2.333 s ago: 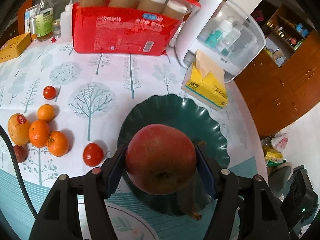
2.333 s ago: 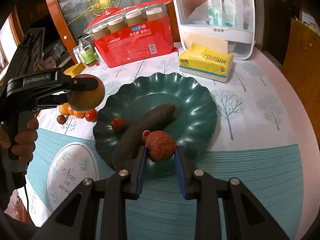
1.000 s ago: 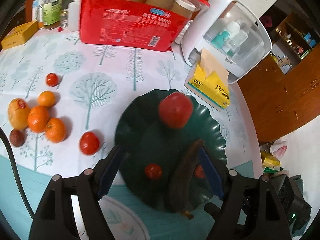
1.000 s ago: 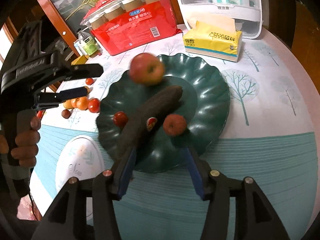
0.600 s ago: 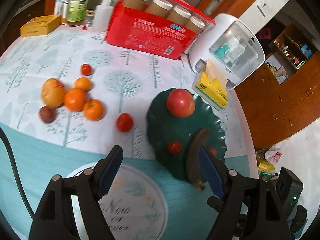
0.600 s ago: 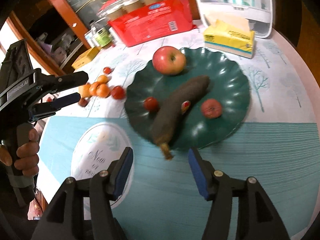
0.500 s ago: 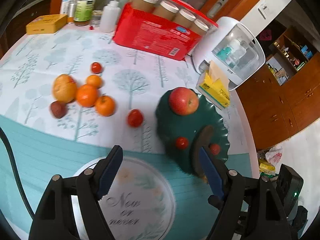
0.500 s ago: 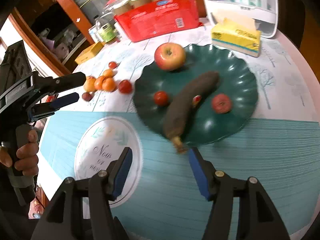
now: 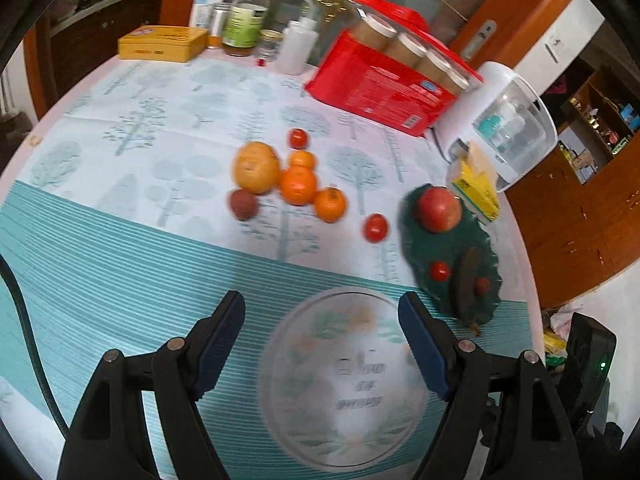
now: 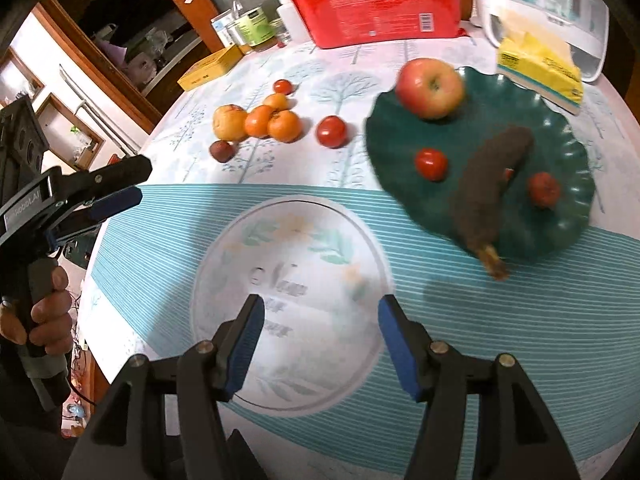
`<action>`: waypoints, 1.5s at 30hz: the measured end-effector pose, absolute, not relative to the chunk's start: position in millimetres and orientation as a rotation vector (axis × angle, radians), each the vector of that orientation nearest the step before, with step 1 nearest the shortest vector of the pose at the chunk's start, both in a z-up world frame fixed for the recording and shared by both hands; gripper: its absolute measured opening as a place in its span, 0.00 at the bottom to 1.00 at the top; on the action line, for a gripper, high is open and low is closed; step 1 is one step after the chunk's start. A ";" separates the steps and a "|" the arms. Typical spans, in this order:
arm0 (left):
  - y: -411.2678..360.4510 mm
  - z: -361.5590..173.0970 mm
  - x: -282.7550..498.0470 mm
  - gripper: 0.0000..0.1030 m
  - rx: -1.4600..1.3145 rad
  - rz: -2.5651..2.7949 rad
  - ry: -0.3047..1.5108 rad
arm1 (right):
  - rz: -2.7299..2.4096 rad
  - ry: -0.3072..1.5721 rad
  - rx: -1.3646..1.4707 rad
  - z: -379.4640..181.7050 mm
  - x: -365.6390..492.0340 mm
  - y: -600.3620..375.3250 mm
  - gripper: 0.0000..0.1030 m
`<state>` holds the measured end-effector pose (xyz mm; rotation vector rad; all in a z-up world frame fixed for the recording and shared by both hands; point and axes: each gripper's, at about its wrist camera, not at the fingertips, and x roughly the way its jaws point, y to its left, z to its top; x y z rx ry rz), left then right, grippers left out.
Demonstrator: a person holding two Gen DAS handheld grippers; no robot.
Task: Organize fruits
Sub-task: 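Move both open tools toward the large yellow fruit and small brown fruit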
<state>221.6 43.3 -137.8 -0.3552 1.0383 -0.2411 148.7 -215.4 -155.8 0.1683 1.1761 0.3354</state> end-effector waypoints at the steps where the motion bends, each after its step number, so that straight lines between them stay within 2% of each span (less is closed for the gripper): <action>1: 50.0 -136.9 222.4 0.78 -0.349 -0.233 1.039 | 0.336 1.176 0.170 -156.2 149.9 -208.3 0.58; 10: 108.0 -134.5 250.6 0.80 -0.259 -0.216 1.069 | 0.312 1.167 0.213 -163.9 163.1 -154.1 0.58; 17: 124.1 -129.0 290.4 0.80 -0.140 -0.281 1.067 | 0.279 1.153 0.220 -171.0 177.5 -115.2 0.58; 26: 115.8 -132.7 338.0 0.80 0.013 -0.371 1.085 | 0.240 1.071 0.171 -175.8 200.6 -77.6 0.58; 30: 104.1 -134.5 361.4 0.85 0.086 -0.410 1.084 | 0.235 1.021 0.134 -175.1 213.5 -64.4 0.58; 37: 77.7 -143.5 394.8 0.85 0.172 -0.482 1.105 | 0.236 0.930 0.054 -172.5 237.2 -42.8 0.58; 45: 58.7 -167.1 418.7 0.85 0.195 -0.559 1.158 | 0.270 0.850 -0.039 -178.5 248.8 -23.9 0.58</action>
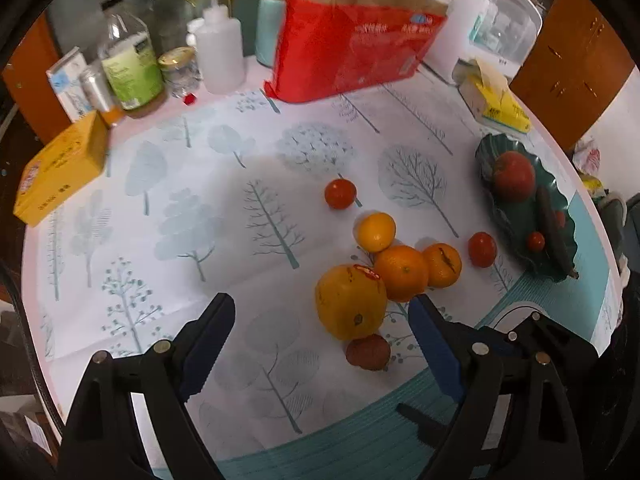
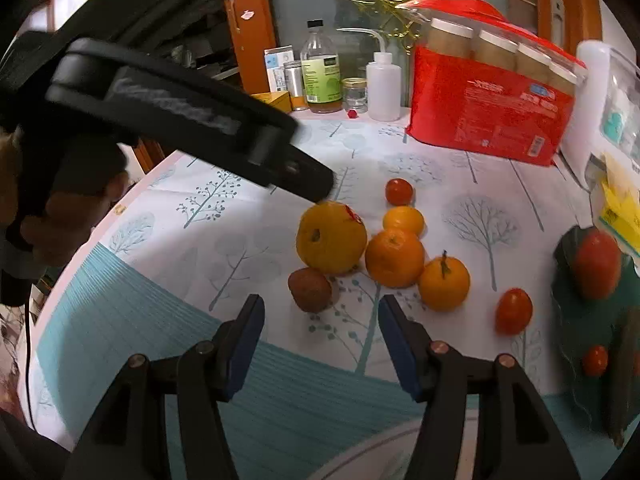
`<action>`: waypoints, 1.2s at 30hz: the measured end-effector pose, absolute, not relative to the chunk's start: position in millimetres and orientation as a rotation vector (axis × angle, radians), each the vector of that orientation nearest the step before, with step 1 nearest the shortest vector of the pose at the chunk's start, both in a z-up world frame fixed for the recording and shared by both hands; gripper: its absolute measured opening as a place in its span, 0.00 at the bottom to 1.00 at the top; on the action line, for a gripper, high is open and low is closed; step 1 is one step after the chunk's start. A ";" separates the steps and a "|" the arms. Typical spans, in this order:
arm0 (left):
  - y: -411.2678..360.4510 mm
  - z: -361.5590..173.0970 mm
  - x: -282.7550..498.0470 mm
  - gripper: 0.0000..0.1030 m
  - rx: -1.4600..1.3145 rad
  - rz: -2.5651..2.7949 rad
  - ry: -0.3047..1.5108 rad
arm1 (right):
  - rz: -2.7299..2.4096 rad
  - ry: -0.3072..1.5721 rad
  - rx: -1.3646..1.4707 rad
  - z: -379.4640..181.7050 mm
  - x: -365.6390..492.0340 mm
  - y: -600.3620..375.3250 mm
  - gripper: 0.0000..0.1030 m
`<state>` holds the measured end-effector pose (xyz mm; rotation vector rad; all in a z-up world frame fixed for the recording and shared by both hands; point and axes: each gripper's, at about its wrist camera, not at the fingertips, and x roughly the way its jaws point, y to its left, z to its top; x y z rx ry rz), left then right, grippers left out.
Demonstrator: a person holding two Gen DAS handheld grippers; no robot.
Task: Organize fruits
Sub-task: 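Move both open tools toward the large yellow fruit and small brown fruit, then grasp the large yellow fruit with the left tool while the right tool grasps the small brown fruit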
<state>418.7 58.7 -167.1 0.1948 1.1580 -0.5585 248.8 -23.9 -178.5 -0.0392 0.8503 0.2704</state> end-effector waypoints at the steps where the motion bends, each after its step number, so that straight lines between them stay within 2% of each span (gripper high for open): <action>1: 56.5 -172.5 422.2 0.85 0.189 -0.571 1.173 | 0.271 0.851 -0.046 -181.0 251.7 -22.1 0.58; 8: 48.0 -204.8 436.3 0.85 0.171 -0.600 1.246 | 0.258 0.839 -0.047 -193.5 265.4 -18.1 0.57; 15: 48.0 -224.4 442.0 0.82 0.128 -0.633 1.282 | 0.274 0.869 -0.045 -205.5 278.6 -11.8 0.42; 19: 49.7 -229.8 443.0 0.70 0.080 -0.678 1.292 | 0.279 0.876 -0.038 -208.5 283.4 -9.6 0.36; 24: 52.2 -231.1 443.2 0.61 0.043 -0.720 1.287 | 0.286 0.887 -0.038 -211.9 284.4 -4.8 0.29; 27: 53.3 -232.1 442.7 0.48 -0.004 -0.747 1.292 | 0.281 0.884 -0.036 -212.5 286.3 -4.0 0.29; 36: 53.8 -229.9 435.2 0.45 -0.026 -0.713 1.275 | 0.267 0.912 0.002 -211.8 285.6 -6.5 0.28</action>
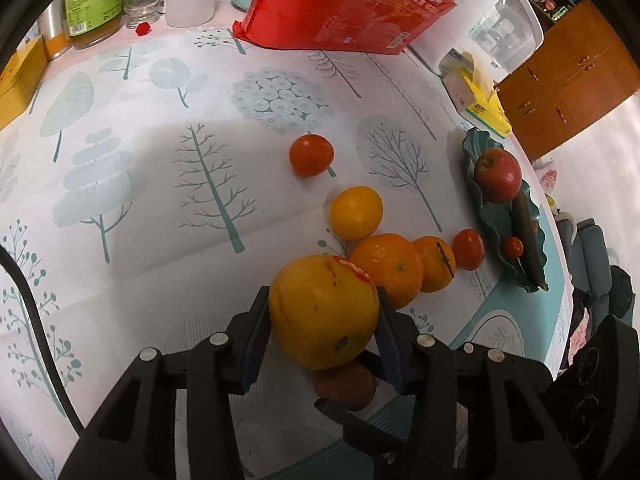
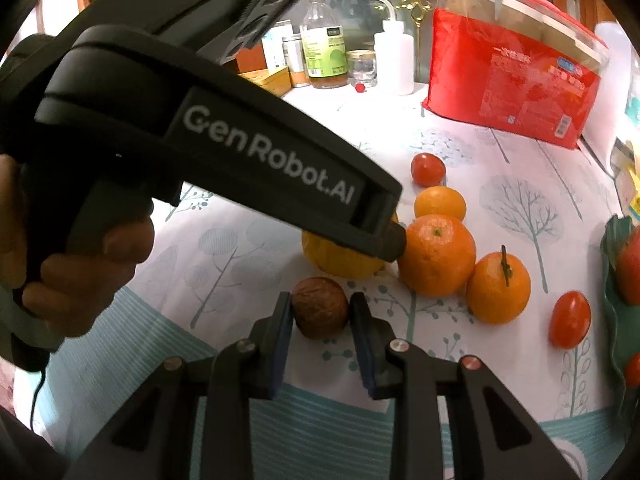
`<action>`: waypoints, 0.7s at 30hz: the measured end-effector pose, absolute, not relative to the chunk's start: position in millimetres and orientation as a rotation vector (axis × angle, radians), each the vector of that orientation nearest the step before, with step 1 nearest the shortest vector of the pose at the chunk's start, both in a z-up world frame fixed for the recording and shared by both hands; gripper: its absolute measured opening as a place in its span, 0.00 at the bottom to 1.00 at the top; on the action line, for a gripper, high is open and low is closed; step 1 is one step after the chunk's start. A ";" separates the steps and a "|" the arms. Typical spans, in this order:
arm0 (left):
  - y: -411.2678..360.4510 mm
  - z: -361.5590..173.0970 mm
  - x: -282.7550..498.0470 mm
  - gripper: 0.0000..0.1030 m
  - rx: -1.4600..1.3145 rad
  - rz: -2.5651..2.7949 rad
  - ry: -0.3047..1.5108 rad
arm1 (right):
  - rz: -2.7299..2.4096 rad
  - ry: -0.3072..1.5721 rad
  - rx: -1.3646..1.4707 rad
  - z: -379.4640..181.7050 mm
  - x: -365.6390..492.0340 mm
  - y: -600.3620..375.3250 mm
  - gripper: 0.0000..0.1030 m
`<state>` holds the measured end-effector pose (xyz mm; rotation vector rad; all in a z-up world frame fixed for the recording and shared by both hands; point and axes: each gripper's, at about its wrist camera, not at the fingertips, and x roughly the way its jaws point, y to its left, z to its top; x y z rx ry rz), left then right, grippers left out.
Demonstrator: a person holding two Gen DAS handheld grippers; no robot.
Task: Organize fruits
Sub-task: 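Grasp the large yellow fruit with the left tool while the right tool grasps the small brown fruit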
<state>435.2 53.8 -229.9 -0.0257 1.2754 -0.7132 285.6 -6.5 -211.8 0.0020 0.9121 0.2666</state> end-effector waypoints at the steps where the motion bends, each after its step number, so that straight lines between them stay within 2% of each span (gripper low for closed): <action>1: 54.5 -229.0 433.4 0.45 -0.023 -0.705 1.273 | 0.260 0.918 0.017 -211.6 284.3 -7.3 0.28; 12: 77.4 -223.0 408.2 0.44 -0.077 -0.618 1.302 | 0.246 0.993 0.092 -207.8 265.3 -11.0 0.28; 21: 85.0 -188.2 368.9 0.44 -0.087 -0.572 1.257 | 0.262 1.005 0.138 -193.6 231.1 -18.4 0.28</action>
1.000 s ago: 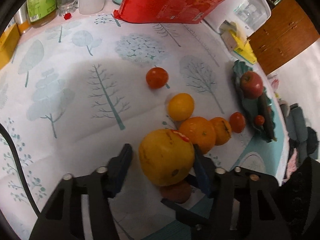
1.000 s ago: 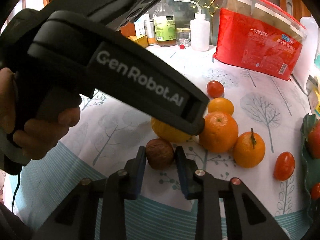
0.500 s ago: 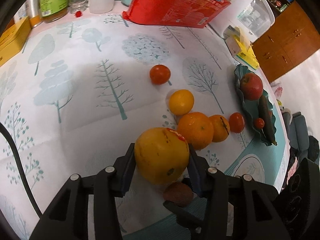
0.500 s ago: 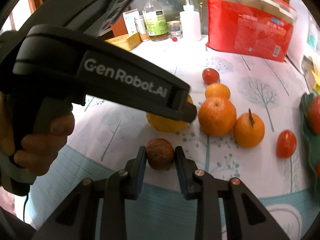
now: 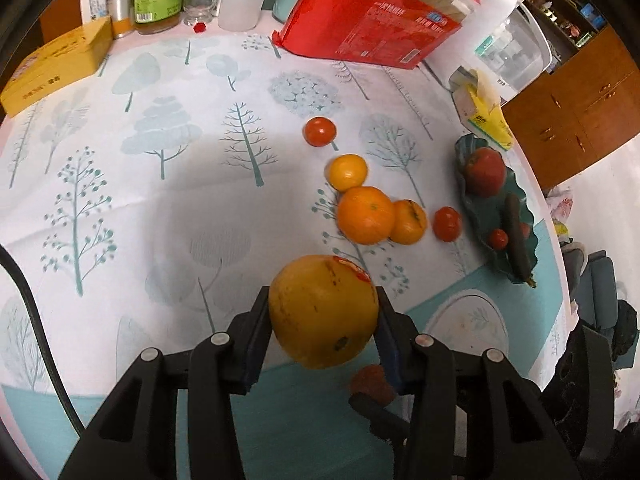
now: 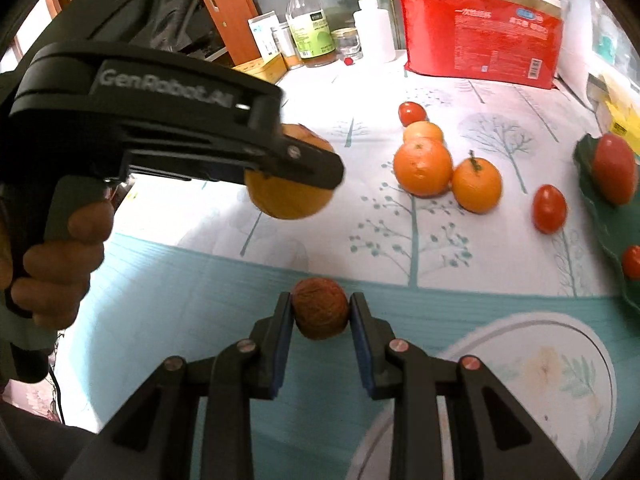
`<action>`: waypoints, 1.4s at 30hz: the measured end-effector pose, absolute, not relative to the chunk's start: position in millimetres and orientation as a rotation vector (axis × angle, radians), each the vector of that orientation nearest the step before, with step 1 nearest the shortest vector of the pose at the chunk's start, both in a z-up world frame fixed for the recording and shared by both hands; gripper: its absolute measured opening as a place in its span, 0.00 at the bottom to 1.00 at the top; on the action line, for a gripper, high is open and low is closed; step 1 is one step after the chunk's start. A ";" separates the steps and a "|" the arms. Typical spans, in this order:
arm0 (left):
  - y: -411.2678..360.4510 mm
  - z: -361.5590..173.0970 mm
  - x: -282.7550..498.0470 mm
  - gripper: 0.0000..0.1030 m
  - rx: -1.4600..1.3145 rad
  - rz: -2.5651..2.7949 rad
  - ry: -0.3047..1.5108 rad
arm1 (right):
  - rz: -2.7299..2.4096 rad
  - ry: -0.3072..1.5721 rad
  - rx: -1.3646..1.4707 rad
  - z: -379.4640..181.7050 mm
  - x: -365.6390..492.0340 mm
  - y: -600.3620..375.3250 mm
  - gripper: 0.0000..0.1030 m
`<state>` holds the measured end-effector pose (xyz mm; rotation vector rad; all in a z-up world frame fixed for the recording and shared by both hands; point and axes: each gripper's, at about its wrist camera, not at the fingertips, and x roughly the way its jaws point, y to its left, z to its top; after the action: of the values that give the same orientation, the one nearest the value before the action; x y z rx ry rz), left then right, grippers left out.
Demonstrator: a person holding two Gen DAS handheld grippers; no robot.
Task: Organize fruits
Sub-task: 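Grasp the large yellow fruit with the left tool while the right tool grasps the small brown fruit, then carry the yellow fruit and brown fruit over the green plate with both tools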
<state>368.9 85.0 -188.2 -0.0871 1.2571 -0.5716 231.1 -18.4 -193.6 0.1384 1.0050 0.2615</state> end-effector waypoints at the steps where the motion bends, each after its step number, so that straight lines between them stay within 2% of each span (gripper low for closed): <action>1: 85.2 -184.9 365.6 0.44 -0.085 -0.569 1.251 | 0.258 1.001 0.140 -190.8 225.9 -21.9 0.28; 13: 53.3 -147.9 317.0 0.44 -0.089 -0.540 1.206 | 0.166 0.951 0.164 -171.4 180.3 -94.7 0.28; 28: -43.2 -127.1 268.4 0.44 -0.132 -0.465 1.184 | 0.107 0.944 0.157 -143.6 131.6 -234.4 0.28; 42: -132.1 -119.7 272.1 0.45 -0.103 -0.424 1.166 | 0.081 0.914 0.096 -131.0 136.1 -347.4 0.28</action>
<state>272.1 -132.1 -119.7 -0.1034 1.1657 -0.4236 136.1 -347.4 -131.0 0.0956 0.9141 0.0813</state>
